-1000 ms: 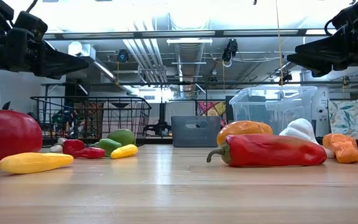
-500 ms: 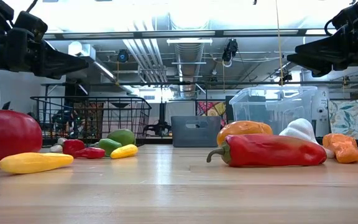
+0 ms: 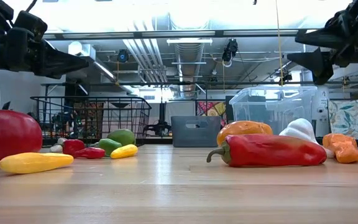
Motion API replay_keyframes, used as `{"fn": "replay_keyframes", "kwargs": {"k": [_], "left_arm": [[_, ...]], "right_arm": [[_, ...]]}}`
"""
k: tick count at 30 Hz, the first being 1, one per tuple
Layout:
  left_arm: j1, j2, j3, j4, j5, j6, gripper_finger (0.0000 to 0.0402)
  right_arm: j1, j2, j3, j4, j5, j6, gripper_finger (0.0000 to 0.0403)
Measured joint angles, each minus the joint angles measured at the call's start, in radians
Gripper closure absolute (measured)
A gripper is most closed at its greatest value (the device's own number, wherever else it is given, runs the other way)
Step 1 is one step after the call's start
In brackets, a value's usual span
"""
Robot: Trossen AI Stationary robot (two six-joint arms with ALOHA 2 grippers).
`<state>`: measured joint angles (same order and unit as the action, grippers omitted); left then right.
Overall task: Sort produce into baskets
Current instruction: Put the potato into the transparent bin
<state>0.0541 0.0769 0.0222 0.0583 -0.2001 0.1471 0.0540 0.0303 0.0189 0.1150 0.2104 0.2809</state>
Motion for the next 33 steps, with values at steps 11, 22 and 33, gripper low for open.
{"fn": "replay_keyframes", "kwargs": {"k": [11, 22, 33], "left_arm": [[-0.002, 0.002, 0.0, 0.147, -0.014, -0.52, 0.0289], [-0.006, 0.062, 0.0, 0.384, 0.053, -0.519, 0.0289], [-0.01, 0.181, 0.0, 0.423, 0.091, -0.778, 0.0289]], "right_arm": [[0.0, 0.144, 0.005, 0.267, 0.001, 0.016, 0.017], [0.0, 0.472, 0.23, 0.225, 0.051, -0.119, 0.017], [0.0, 0.682, 0.559, -0.142, 0.044, -0.149, 0.017]]}}
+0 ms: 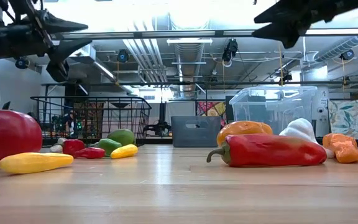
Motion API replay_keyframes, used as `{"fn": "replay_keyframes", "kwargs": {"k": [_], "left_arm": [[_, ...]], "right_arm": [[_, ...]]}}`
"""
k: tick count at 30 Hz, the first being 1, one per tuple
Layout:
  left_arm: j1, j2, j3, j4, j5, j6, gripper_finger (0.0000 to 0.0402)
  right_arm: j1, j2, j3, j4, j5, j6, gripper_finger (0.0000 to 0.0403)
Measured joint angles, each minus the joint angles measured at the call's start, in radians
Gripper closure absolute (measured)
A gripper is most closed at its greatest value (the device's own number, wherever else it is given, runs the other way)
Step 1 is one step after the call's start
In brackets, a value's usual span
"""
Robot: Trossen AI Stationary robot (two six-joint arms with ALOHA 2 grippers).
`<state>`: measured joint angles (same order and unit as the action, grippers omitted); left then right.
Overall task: Sort produce into baskets
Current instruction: Put the potato into the transparent bin
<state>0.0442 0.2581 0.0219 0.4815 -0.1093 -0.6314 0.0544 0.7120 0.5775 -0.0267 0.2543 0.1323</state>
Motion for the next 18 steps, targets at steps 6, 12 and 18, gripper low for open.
{"fn": "replay_keyframes", "kwargs": {"k": [6, 12, 18], "left_arm": [[-0.062, 0.085, 0.0, 0.141, 0.074, 0.05, 0.0289], [-0.102, 0.148, 0.139, -0.046, 0.073, 0.138, 0.0289], [-0.105, 0.225, 0.363, -0.484, 0.066, 0.254, 0.0289]], "right_arm": [[0.03, 0.083, 0.1, -0.075, 0.01, -0.074, 0.017], [0.033, 0.129, 0.185, -0.134, 0.028, -0.095, 0.017], [0.033, 0.136, 0.228, -0.292, 0.022, -0.018, 0.017]]}}
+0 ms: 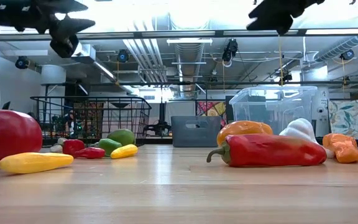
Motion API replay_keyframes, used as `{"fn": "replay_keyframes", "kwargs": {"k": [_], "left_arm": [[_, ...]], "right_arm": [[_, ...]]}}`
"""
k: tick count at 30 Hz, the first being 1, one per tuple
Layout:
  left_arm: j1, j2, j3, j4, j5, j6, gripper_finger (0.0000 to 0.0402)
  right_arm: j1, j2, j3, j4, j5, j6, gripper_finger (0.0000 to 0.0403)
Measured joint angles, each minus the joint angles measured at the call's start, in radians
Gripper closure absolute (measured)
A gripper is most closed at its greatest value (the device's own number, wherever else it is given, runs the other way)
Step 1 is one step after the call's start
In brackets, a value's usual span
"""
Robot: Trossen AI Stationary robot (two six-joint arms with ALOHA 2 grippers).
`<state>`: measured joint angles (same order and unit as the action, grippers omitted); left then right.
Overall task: Sort produce into baskets
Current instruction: Put the potato into the transparent bin
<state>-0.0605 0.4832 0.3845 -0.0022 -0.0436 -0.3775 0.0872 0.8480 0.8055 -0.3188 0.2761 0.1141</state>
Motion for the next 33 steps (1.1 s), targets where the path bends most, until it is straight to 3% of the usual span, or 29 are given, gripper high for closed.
{"fn": "replay_keyframes", "kwargs": {"k": [3, 11, 20, 33], "left_arm": [[-0.005, 0.04, 0.062, -0.091, 0.0, 0.039, 0.0289], [-0.015, 0.113, 0.107, -0.103, -0.013, 0.144, 0.0289], [-0.018, 0.137, 0.101, -0.099, -0.079, 0.147, 0.0289], [-0.018, 0.144, 0.157, -0.092, -0.079, 0.134, 0.0289]], "right_arm": [[0.0, 0.008, 0.01, -0.038, -0.066, 0.016, 0.017], [0.002, 0.159, 0.084, -0.076, -0.072, -0.042, 0.017], [0.005, 0.423, 0.346, -0.433, -0.075, -0.01, 0.0166], [0.013, 0.702, 0.56, -0.609, -0.171, -0.003, 0.009]]}}
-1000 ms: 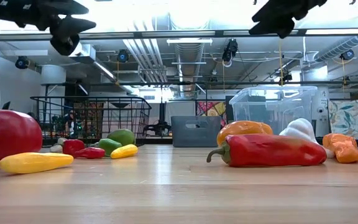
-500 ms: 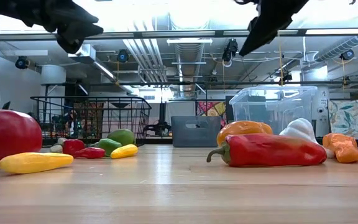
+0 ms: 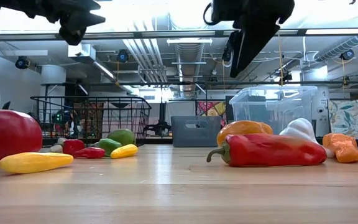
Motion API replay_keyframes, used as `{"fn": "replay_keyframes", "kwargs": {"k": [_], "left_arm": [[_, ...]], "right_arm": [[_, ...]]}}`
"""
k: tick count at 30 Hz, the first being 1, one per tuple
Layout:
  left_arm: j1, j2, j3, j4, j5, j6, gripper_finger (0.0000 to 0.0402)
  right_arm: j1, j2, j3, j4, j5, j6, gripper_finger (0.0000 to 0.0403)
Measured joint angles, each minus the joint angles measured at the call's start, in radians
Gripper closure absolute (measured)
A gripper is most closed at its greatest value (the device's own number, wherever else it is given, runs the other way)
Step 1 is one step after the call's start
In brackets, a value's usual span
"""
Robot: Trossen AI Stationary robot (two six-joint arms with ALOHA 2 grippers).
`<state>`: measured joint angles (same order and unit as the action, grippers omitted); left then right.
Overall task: Sort produce into baskets
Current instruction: Put the potato into the transparent bin
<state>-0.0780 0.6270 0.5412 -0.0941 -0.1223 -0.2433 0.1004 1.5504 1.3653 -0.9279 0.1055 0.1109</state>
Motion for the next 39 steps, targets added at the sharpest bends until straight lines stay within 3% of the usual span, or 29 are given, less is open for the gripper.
{"fn": "replay_keyframes", "kwargs": {"k": [9, 39], "left_arm": [[0.0, 0.009, 0.011, 0.005, 0.0, -0.013, 0.0289], [0.0, 0.021, 0.008, 0.0, -0.036, -0.009, 0.0289]], "right_arm": [[0.013, 0.098, 0.015, -0.034, -0.001, 0.002, 0.0064], [0.008, 0.319, 0.009, -0.027, 0.083, 0.047, 0.0096]]}}
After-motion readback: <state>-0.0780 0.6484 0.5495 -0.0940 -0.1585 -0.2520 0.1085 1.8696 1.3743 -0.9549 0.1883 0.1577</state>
